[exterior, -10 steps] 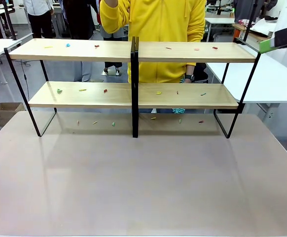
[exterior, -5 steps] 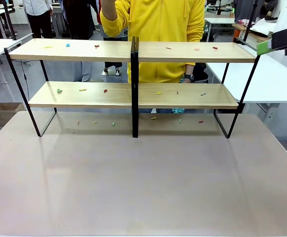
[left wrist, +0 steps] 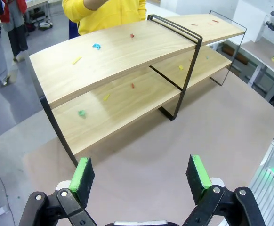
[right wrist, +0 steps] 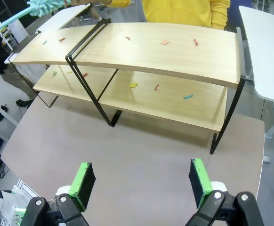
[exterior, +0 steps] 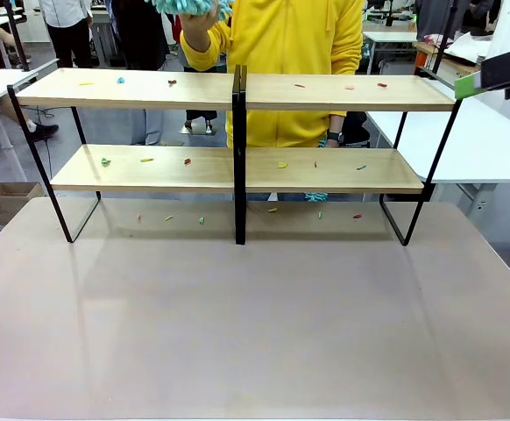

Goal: Clean the shelves.
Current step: Pick up the Duster when the human hands it over.

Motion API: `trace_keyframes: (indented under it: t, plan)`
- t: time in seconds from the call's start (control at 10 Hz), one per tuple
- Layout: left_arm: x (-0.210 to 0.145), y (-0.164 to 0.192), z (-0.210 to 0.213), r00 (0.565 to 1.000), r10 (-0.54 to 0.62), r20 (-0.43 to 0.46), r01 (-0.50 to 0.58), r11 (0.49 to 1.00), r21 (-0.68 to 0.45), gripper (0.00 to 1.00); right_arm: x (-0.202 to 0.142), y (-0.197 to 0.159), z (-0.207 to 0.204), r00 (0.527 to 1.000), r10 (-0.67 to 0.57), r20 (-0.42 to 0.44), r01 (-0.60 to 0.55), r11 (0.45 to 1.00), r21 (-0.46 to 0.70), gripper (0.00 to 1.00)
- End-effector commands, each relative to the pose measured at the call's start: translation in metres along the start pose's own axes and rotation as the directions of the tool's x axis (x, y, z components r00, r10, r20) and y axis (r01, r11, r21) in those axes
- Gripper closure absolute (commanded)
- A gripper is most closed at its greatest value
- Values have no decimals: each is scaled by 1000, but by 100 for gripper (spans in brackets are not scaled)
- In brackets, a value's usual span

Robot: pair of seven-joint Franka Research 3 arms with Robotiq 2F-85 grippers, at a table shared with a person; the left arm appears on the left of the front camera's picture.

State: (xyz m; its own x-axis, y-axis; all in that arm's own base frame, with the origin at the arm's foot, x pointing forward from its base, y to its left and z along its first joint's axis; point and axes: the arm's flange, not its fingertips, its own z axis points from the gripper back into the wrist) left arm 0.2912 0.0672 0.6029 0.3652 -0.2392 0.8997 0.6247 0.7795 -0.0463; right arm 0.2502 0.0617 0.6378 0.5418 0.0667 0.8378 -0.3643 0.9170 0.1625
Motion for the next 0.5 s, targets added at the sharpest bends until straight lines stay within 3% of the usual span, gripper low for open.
trace_keyframes:
  t: [0.0, 0.4]
  plan:
    - [1, -2, 1, 1000, -6, 7, 6, 1000, -7, 0, 1, -1, 1, 1000, -5, 3, 5, 1000, -1, 0]
    - [1, -2, 1, 1000, -6, 7, 6, 1000, -7, 0, 1, -1, 1, 1000, -5, 3, 5, 1000, -1, 0]
